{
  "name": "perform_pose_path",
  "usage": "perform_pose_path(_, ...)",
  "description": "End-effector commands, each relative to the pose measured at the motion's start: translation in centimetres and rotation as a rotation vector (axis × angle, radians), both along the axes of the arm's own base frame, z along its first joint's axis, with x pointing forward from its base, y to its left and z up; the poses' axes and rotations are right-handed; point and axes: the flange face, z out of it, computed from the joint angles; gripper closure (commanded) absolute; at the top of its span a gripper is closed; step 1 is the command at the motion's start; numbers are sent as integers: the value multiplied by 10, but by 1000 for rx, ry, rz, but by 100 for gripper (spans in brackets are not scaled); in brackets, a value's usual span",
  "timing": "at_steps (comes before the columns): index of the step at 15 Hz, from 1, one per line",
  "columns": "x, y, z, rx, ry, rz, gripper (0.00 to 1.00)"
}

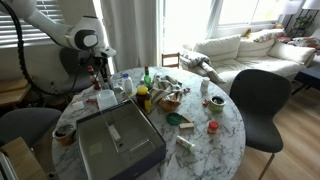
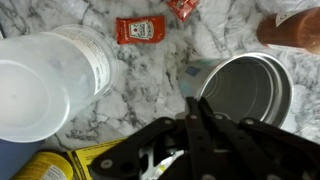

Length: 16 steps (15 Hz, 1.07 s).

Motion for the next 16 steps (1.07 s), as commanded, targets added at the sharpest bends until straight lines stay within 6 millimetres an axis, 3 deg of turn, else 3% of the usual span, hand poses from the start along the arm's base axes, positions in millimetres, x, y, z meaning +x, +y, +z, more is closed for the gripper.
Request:
perform_pose_path(1, -12, -17, 35, 26, -63, -32, 99)
perform_pose_path(5, -46, -42, 98, 59, -116, -94, 99)
perform_pose_path(8, -86, -61, 136, 87, -112, -158, 99)
perform_pose_path(11, -128, -87, 156, 94, -112, -260, 99)
perform_pose_path(16, -173, -127, 149, 99, -107, -395, 99)
